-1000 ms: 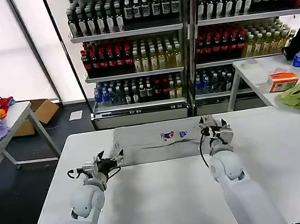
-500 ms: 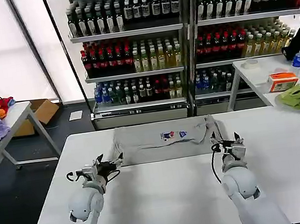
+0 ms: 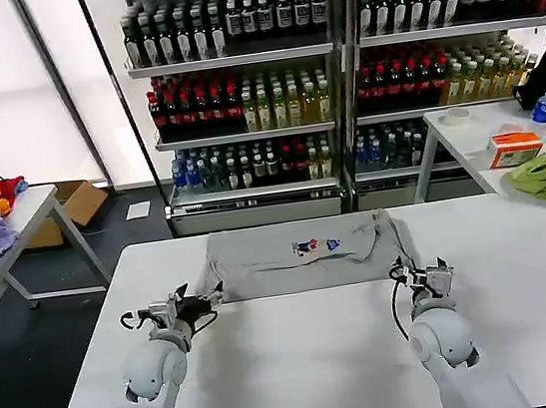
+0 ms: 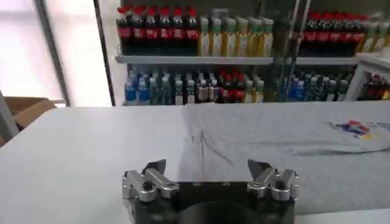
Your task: Fold and organize the clothes.
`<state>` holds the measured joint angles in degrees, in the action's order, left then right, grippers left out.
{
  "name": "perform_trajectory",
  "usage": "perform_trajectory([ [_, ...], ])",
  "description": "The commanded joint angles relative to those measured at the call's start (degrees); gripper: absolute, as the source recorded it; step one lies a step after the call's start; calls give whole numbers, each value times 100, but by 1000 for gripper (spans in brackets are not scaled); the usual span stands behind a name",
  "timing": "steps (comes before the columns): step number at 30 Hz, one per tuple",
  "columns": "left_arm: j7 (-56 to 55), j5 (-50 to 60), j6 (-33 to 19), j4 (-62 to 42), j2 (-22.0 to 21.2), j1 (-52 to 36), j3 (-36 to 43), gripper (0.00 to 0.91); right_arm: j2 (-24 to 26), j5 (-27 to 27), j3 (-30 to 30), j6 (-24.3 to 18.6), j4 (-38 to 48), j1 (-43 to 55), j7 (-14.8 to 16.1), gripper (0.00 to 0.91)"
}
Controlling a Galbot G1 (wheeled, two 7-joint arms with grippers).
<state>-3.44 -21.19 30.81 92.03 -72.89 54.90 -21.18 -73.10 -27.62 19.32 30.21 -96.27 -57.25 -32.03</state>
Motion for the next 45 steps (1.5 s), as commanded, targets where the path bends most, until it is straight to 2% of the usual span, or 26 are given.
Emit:
perform_trajectory([
  [1, -1, 10, 60, -74, 31, 26, 5, 897, -23, -78, 7, 157, 48, -20, -83, 907],
  [2, -6, 11, 64, -49, 39, 43, 11, 877, -45, -82, 7, 157, 70, -22, -83, 907],
  [3, -9, 13, 72, -40, 46, 65, 17, 756, -50, -85, 7, 157, 80, -26, -80, 907],
  [4, -11, 21, 87, -35, 48, 77, 24, 695, -58, -99, 1, 155, 104, -33, -75, 907],
  [5, -9, 31, 91, -37, 48, 85, 29, 413, -63, -108, -1, 152, 116, -39, -75, 776],
  [6, -9, 37, 96, -42, 43, 91, 30, 312, -67, -116, -2, 152, 138, -39, -78, 675],
  [7, -11, 38, 104, -43, 40, 95, 28, 141, -73, -126, 1, 151, 150, -40, -82, 343],
  [8, -8, 40, 110, -45, 42, 104, 32, 81, -73, -143, 0, 152, 156, -40, -85, 171],
  [9, -3, 49, 115, -45, 46, 116, 38, 60, -73, -154, 1, 145, 162, -41, -88, 0],
  [13, 7, 105, 121, -75, 54, 167, 101, 10, -96, -240, 12, 126, 199, -47, -98, 0],
  [22, 11, 175, 133, 1, 88, 342, 170, 10, -120, -259, 5, 41, 167, -187, -28, 0],
  [33, 66, 297, 82, 282, 88, 601, 158, 10, -33, -262, 6, 158, -167, -361, -6, 0],
  [41, 39, 259, 72, 1144, 208, 1014, -48, 10, 44, -440, 90, 288, -1109, -664, -141, 0],
  [45, 20, 217, 67, 1718, 369, 1408, -193, 10, 62, -587, 133, 288, -1709, -893, -350, 0],
])
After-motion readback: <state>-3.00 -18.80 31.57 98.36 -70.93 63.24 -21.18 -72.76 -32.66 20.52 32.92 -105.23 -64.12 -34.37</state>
